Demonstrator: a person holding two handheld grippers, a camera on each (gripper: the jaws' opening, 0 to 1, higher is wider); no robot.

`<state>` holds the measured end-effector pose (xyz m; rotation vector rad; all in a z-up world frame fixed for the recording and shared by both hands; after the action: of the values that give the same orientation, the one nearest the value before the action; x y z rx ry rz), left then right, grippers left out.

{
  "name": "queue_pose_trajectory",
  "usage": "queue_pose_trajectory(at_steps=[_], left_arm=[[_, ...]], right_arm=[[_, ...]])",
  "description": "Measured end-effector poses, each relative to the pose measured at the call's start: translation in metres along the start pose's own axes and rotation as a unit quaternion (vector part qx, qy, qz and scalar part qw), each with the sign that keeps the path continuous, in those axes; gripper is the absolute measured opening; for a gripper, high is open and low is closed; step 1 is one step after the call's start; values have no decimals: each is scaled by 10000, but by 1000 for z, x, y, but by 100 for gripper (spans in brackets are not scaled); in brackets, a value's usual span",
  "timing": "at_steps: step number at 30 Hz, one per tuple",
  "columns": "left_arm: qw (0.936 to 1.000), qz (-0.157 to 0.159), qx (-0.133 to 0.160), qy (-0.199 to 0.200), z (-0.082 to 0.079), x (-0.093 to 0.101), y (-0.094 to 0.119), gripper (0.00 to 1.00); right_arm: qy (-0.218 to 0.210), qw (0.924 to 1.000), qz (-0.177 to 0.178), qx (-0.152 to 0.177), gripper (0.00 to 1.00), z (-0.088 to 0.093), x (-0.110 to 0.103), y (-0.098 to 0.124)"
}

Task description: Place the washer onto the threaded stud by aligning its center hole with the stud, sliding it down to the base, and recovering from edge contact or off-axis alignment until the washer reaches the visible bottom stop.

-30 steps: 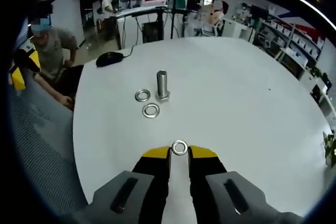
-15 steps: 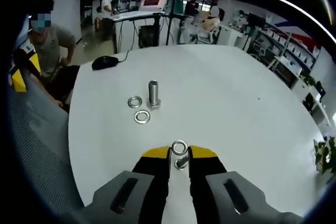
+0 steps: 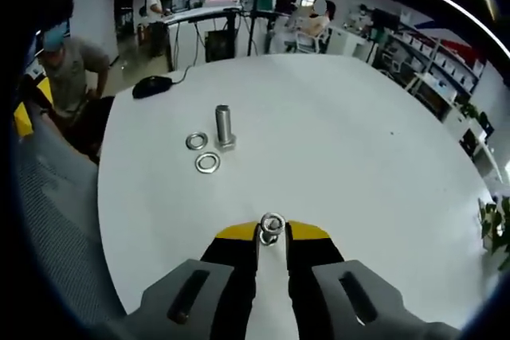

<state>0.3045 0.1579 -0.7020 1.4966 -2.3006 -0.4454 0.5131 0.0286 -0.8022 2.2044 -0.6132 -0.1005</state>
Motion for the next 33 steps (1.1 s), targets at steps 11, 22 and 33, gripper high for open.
queue_pose_trajectory(at_steps=[11,22,33], left_arm=[[10000,-1,-4,2,0,0,0,17],[10000,-1,0,1,0,0,0,17],[10000,6,-12,5,0,0,0,17]], right_arm=[[-7,9999,-101,-122,5,7,-2,-3],[-35,10000,-7,68,10,-4,1,4],[95,9988,233,425,10,-19,9,6]])
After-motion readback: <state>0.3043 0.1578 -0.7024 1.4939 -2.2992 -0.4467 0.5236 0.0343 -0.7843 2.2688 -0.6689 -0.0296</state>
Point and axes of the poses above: the point that each gripper's makers call its tool centre point, and the gripper's own axes: y roughly backward along the fingers, x roughly to its right, z roughly out of its underside, the point moved 2 cm from there along y, roughly backward along the fingers
